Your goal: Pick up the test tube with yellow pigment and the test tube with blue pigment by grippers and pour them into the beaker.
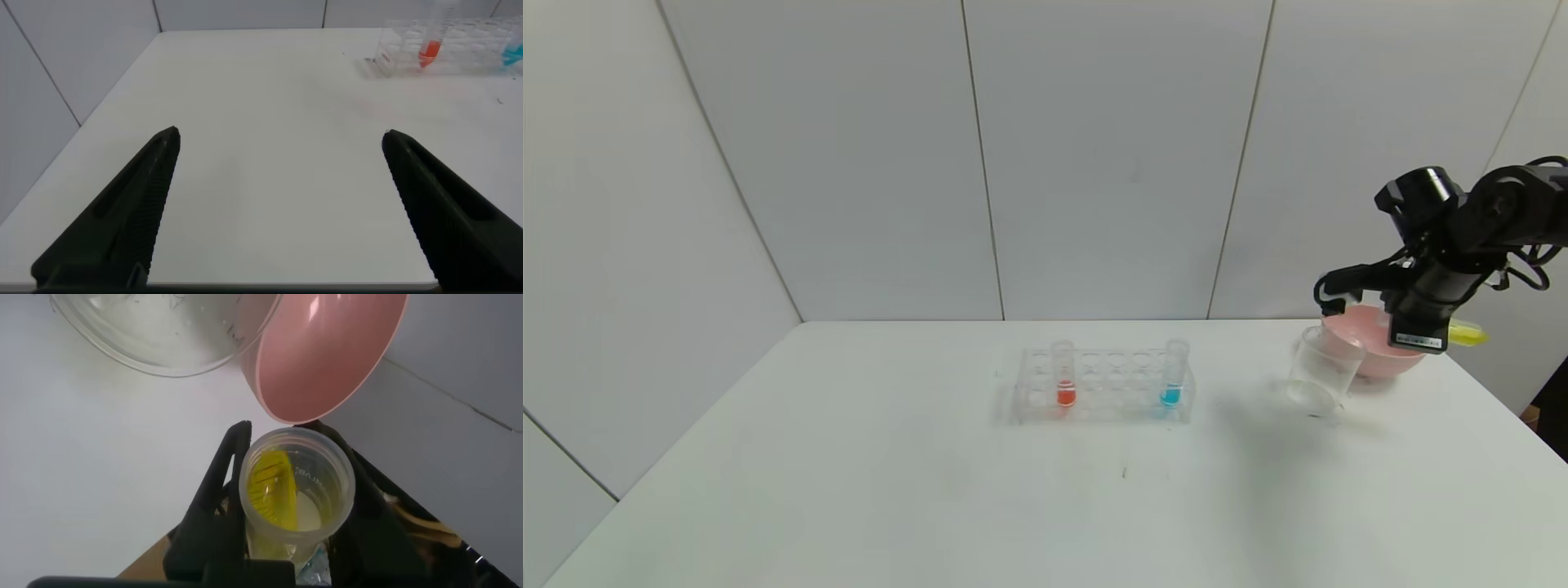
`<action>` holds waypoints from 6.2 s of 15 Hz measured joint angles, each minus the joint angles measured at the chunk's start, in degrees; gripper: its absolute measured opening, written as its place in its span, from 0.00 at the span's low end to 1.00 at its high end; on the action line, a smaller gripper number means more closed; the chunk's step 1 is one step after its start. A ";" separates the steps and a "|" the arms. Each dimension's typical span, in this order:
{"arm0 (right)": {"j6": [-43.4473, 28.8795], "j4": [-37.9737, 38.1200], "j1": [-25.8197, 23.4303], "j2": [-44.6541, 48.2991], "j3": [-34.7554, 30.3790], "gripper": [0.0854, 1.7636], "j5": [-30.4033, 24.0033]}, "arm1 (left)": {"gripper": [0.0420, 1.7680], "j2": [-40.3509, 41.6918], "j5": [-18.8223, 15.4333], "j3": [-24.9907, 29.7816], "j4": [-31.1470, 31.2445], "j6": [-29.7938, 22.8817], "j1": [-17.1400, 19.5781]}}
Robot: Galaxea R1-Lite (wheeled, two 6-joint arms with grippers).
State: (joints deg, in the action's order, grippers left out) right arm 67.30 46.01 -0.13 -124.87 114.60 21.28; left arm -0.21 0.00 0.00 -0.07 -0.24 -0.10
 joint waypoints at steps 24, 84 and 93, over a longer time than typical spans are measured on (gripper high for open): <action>5.56 -2.22 5.06 -0.90 0.00 0.31 13.49 | 1.00 0.00 0.00 0.00 0.00 0.00 0.00; -66.38 -92.21 -15.35 -13.28 -26.90 0.53 -36.78 | 1.00 0.00 0.00 0.00 0.00 0.00 0.00; -66.51 -95.16 -11.30 -10.91 -27.67 0.83 -33.79 | 1.00 0.00 0.00 0.00 0.00 0.00 0.00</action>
State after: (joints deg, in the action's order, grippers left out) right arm 0.79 -49.15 -11.43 -135.78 86.93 -12.51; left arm -0.21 0.00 0.00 -0.07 -0.24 -0.10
